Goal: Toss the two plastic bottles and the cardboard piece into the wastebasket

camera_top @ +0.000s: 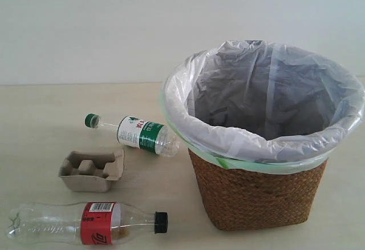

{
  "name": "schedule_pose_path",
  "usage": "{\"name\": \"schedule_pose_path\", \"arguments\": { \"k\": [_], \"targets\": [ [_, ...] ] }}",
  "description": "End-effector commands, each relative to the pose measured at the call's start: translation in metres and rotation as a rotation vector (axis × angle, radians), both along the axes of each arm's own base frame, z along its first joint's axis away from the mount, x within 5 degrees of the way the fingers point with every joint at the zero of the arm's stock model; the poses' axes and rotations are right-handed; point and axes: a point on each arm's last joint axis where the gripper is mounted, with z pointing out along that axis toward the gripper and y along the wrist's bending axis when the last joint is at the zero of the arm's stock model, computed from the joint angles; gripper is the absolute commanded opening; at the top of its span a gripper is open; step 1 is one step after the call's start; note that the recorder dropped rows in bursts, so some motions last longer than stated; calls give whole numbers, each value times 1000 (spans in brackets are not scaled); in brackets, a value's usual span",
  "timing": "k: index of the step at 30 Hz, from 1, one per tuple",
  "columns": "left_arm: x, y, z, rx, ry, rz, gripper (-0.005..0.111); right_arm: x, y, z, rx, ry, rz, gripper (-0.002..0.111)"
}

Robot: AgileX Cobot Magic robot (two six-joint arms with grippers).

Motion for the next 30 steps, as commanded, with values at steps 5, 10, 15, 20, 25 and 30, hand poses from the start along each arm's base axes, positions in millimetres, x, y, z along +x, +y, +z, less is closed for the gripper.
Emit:
{"name": "schedule_pose_path", "arguments": {
  "k": [5, 10, 15, 20, 25, 30],
  "targets": [
    [1, -1, 5, -183, -32, 18, 4, 0, -1, 1, -7, -14, -7, 0],
    [1, -2, 6, -236, -36, 14, 4, 0, -1, 1, -7, -14, -7, 0],
    [2, 1, 10, -246, -76, 42, 4, 0, -1, 1, -7, -14, -7, 0],
    [1, 0, 10, -244, -77, 33, 4, 0, -1, 1, -7, -14, -7, 0],
    [-4, -13, 24, -117, -149, -136, 4, 0, -1, 1, -7, -14, -7, 0],
    [-10, -27, 64, -9, -213, -318, 4, 0, -1, 1, -7, -14, -7, 0]
  ]
}}
